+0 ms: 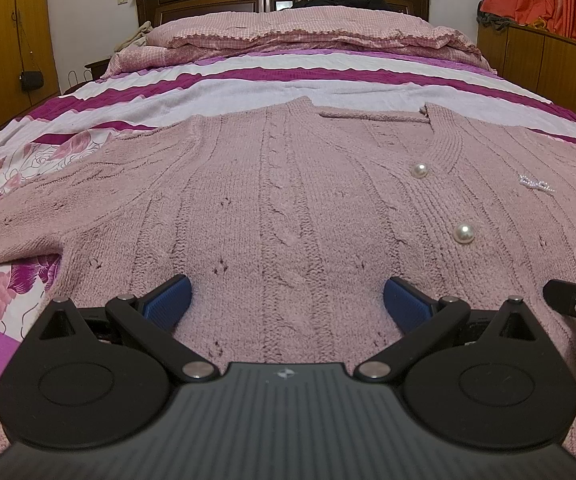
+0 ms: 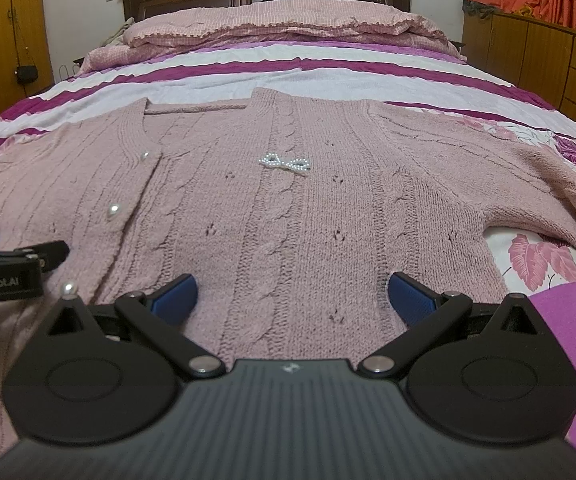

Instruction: Fold small clothes

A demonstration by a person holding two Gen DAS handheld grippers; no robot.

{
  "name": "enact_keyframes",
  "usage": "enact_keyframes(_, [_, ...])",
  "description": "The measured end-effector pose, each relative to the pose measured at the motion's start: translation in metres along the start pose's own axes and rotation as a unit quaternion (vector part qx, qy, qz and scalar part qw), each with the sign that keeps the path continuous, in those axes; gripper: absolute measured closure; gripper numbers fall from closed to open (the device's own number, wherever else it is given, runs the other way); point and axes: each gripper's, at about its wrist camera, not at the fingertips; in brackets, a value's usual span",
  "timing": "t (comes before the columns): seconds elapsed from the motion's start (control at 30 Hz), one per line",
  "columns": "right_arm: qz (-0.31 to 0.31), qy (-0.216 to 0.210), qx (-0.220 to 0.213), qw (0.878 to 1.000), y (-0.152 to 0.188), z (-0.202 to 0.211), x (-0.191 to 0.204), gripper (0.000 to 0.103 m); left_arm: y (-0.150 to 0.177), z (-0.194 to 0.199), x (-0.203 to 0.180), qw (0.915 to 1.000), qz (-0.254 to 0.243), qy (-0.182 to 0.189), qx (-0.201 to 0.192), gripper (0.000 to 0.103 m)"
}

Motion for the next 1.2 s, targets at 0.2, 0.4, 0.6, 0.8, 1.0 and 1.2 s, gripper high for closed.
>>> enact_keyframes(0.2, [-0.001,-0.001,0.003,1.000,0.000,0.000,-0.001,0.000,0.001,0.000,-0.001,1.0000,0.000,-0.001,0.004,0.000])
enact_keyframes(0.4, [-0.005,-0.006,0.014,1.000,-0.008,0.001,-0.003,0.000,-0.009,-0.001,0.001,0.9998,0.000,0.001,0.021,0.000])
enact_keyframes(0.6, [-0.010,-0.051,0.027,0.998,-0.020,0.017,-0.016,0.000,-0.021,0.013,0.002,0.9992,0.001,0.012,0.037,0.000])
enact_keyframes(0.8, [0.009,-0.065,0.000,0.998,-0.020,0.054,-0.055,0.000,-0.019,0.042,-0.003,0.9991,-0.003,0.029,0.031,0.000])
enact_keyframes(1.0, [0.003,-0.026,-0.017,1.000,-0.011,0.077,-0.116,0.000,-0.017,0.047,-0.011,0.9989,0.000,0.032,0.035,0.000])
enact_keyframes(1.2, [-0.015,0.044,-0.023,0.999,-0.002,0.078,-0.174,0.015,-0.018,0.045,-0.020,0.9990,-0.005,0.025,0.038,0.000])
Point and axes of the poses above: each gripper's, at about its wrist camera, not at the fingertips, and z roughly against the way its jaws point, x to its left, y to its underside, and after that the axes turned 3 degrees about -z, right-handed
